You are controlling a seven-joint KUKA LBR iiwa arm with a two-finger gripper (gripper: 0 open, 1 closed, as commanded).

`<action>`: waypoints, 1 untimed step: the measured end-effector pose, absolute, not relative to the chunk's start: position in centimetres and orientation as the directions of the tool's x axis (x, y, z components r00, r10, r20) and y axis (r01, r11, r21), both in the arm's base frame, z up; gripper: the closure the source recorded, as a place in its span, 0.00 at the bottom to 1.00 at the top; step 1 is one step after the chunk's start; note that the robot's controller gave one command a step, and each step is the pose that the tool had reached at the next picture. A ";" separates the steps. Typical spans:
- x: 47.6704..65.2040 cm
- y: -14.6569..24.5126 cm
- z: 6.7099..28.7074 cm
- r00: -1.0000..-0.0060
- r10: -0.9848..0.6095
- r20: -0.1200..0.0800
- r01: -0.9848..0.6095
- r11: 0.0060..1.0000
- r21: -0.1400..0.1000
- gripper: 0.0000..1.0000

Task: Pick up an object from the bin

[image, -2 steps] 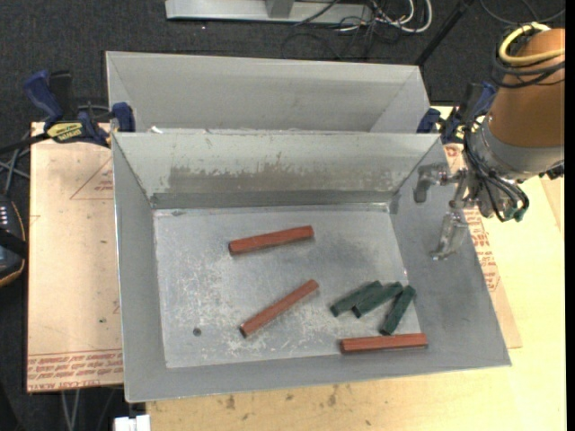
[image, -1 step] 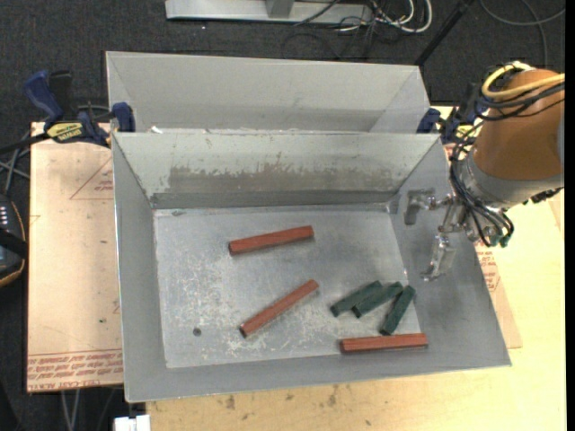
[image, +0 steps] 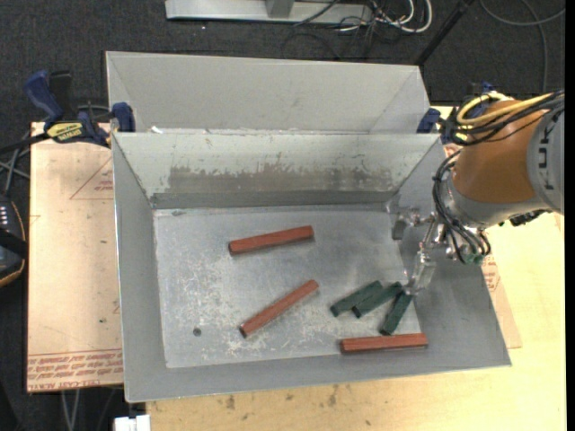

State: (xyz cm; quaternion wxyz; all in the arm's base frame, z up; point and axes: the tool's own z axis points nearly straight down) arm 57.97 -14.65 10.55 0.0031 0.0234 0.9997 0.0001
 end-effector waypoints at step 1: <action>55.9 -13.2 7.5 -1.000 -0.015 -0.001 -0.015 1.000 0.000 0.00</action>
Offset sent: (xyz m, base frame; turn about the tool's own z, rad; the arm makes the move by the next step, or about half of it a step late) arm -0.0687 0.0093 -0.0336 -0.2893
